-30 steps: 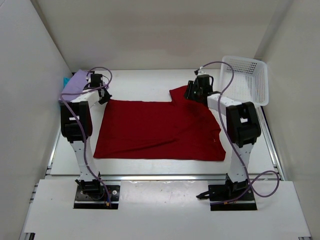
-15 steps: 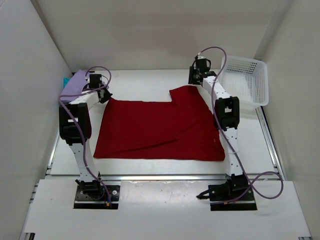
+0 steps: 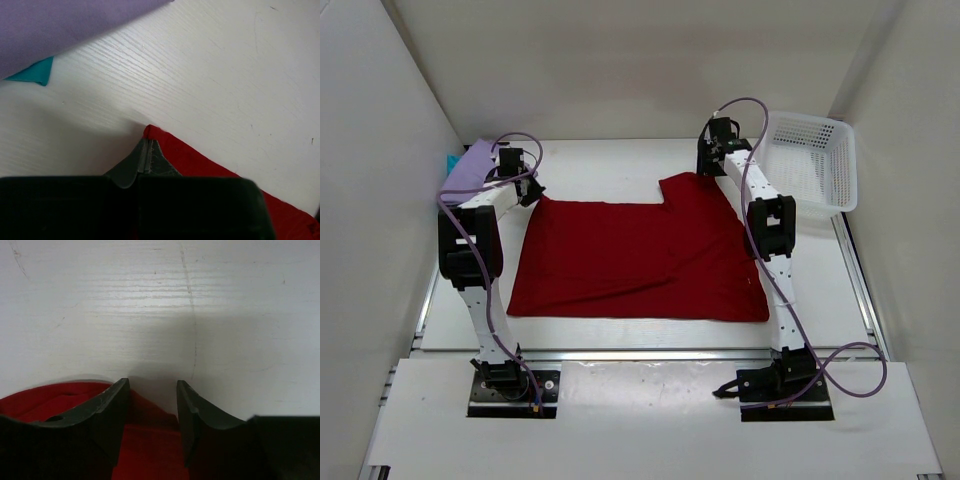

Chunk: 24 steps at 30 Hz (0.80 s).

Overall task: Fold and stack the t-shirts
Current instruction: Grap the side of the flattened tshirt furthest away from the robot with both arms

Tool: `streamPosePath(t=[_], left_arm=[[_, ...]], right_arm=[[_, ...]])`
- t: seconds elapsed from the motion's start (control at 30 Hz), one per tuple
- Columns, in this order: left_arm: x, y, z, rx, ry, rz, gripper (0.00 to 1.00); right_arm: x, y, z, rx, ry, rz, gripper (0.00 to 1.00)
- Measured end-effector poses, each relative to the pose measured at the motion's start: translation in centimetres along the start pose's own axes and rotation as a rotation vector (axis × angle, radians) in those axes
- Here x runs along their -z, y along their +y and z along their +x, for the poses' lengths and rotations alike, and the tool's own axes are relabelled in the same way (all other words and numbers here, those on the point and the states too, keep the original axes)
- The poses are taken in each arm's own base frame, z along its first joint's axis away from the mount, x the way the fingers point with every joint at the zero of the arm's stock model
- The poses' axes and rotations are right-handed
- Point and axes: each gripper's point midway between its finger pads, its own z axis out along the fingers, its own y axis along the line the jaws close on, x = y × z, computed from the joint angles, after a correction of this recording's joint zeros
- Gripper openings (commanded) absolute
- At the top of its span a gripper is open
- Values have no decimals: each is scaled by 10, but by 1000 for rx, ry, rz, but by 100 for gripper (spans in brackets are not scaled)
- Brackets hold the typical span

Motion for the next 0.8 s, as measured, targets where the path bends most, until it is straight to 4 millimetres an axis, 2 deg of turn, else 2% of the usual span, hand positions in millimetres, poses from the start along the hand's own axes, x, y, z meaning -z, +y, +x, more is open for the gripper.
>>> streamPosePath(t=[0.1, 0.27, 0.43, 0.53, 0.63, 0.8], left_arm=[[0, 0, 0, 0, -1, 1, 0], [0, -2, 1, -3, 0, 2, 0], [0, -3, 2, -5, 1, 4, 0], [0, -3, 2, -3, 2, 5, 0], [0, -3, 0, 20, -5, 22, 0], [17, 5, 9, 41, 0, 29, 0]], right_arm=[[2, 1, 3, 3, 15, -5, 19], [4, 3, 7, 2, 37, -22, 1], [8, 10, 6, 7, 42, -34, 0], [18, 11, -1, 11, 32, -37, 0], [44, 16, -16, 27, 14, -46, 0], [114, 30, -47, 69, -52, -75, 0]])
